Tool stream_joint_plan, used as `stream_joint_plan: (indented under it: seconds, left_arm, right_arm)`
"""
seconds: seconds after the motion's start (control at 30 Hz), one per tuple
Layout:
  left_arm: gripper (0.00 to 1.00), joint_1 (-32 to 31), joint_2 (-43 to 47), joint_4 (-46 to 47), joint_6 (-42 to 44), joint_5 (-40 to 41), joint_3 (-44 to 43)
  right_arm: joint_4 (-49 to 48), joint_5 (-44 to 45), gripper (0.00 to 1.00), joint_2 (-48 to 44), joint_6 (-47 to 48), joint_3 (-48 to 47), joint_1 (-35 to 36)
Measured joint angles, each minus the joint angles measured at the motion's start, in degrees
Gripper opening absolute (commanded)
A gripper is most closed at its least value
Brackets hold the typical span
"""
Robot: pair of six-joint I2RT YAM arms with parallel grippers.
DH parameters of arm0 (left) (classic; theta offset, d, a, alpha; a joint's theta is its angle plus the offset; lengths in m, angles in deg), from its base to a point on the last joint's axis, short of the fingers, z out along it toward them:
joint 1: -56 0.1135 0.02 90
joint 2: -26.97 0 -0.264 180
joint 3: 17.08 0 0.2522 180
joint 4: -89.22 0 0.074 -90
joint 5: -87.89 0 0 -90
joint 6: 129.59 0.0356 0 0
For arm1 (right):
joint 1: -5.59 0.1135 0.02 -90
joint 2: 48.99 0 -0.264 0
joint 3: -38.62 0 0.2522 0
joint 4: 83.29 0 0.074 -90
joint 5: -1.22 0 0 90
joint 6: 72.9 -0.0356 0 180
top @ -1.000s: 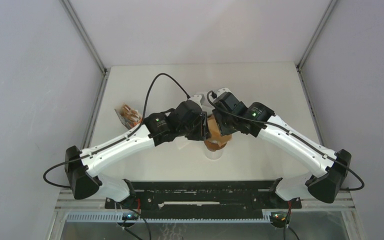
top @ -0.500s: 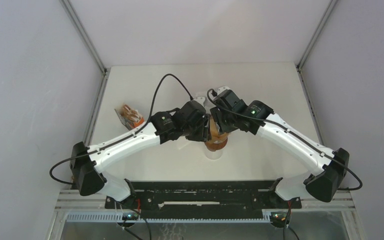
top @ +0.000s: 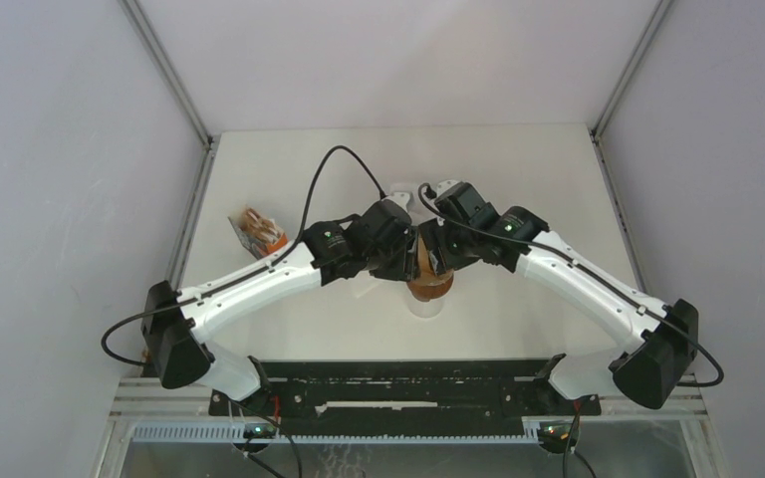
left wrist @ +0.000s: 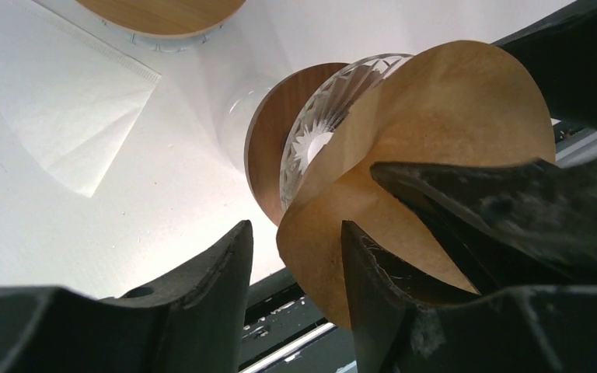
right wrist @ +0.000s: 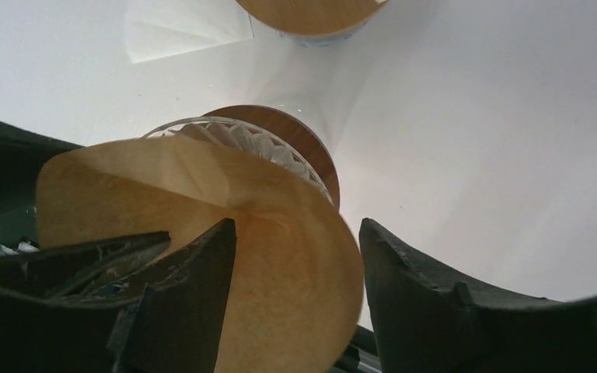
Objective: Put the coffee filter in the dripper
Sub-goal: Place the coffee filter in the coffee dripper.
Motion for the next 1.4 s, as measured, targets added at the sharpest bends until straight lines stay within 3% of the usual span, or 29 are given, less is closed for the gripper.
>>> stream_joint_plan:
  seconds: [0.47,0.8,1.4]
  left_arm:
    - [0.46,0.0,-0.1,0.0,0.1,-0.1,0.0]
    - [0.43,0.0,-0.1,0.7,0.1,-0.2,0.0]
    - [0.44,0.1,-0.3,0.9,0.1,-0.3,0.0]
  right_arm:
    - [-6.4,-8.6,0.70,-2.1,3.2,2.1,-3.4]
    - [-11.5,-7.6,0.68,-1.1,1.5,6.1,-7.3]
    - [-12.1,-7.3,0.72,-5.4,2.4,7.7,-4.7]
